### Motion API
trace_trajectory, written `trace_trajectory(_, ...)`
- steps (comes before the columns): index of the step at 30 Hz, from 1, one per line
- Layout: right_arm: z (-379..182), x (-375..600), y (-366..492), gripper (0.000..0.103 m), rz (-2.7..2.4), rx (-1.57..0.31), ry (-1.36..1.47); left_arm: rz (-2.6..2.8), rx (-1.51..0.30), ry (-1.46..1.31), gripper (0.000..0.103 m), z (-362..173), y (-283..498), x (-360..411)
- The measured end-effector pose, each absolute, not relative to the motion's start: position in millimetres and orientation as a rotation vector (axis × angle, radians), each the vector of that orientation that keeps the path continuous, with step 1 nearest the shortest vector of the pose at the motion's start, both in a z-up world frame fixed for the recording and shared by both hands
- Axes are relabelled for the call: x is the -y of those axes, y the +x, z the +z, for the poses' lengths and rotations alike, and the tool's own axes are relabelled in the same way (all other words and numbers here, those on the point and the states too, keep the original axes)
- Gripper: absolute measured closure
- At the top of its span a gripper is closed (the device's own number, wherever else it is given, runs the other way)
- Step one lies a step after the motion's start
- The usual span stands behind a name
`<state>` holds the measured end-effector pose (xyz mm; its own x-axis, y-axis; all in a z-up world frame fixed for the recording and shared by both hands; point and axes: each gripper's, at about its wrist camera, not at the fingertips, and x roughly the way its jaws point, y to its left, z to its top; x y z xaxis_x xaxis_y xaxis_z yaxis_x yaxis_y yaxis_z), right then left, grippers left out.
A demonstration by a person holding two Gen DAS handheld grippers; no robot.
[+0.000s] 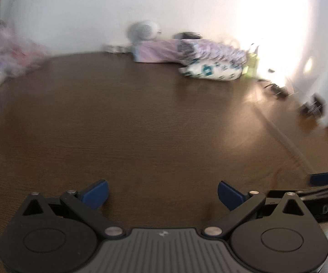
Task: Fold clothes
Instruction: 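Reach both tools to the pink garment on the shelf and grasp it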
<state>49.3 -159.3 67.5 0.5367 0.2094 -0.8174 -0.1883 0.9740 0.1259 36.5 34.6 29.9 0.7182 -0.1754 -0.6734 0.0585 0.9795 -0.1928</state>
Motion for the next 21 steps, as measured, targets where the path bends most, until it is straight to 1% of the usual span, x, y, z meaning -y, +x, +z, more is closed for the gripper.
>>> trace_trajectory(1,86,159,60,0.001,0.284,-0.946,0.040,-0.156,-0.731,-0.220,0.002,44,55,-48)
trace_trajectory(3,135,156,91,0.000,0.372,-0.804,0.050,-0.162,-0.658,-0.335,0.001,72,98,-76)
trace_trajectory(5,185,151,139,0.000,0.438,-0.628,0.059,-0.136,-0.596,-0.463,0.000,93,161,-107)
trace_trajectory(6,204,147,165,0.000,0.460,-0.570,0.069,-0.149,-0.582,-0.505,0.000,99,195,-119)
trace_trajectory(7,219,142,197,0.000,0.483,-0.542,0.080,-0.205,-0.586,-0.519,0.000,102,236,-130)
trace_trajectory(9,238,125,275,0.000,0.528,-0.594,0.094,-0.291,-0.616,-0.535,0.000,94,317,-148)
trace_trajectory(12,229,95,388,0.001,0.452,-0.721,0.115,-0.095,-0.661,-0.679,0.007,59,398,-166)
trace_trajectory(13,219,86,416,0.001,0.413,-0.752,0.110,-0.065,-0.687,-0.724,0.016,47,418,-169)
trace_trajectory(14,209,78,444,0.003,0.374,-0.785,0.105,-0.082,-0.712,-0.756,0.020,37,434,-170)
trace_trajectory(15,193,70,472,0.013,0.341,-0.835,0.109,-0.089,-0.734,-0.786,0.022,28,446,-171)
trace_trajectory(17,163,60,501,0.026,0.293,-0.927,0.121,-0.094,-0.750,-0.762,0.022,20,458,-165)
trace_trajectory(19,137,53,519,0.026,0.265,-1.005,0.110,-0.159,-0.742,-0.630,0.022,21,464,-151)
trace_trajectory(21,116,48,530,0.031,0.247,-1.045,0.095,-0.155,-0.738,-0.504,0.022,24,470,-138)
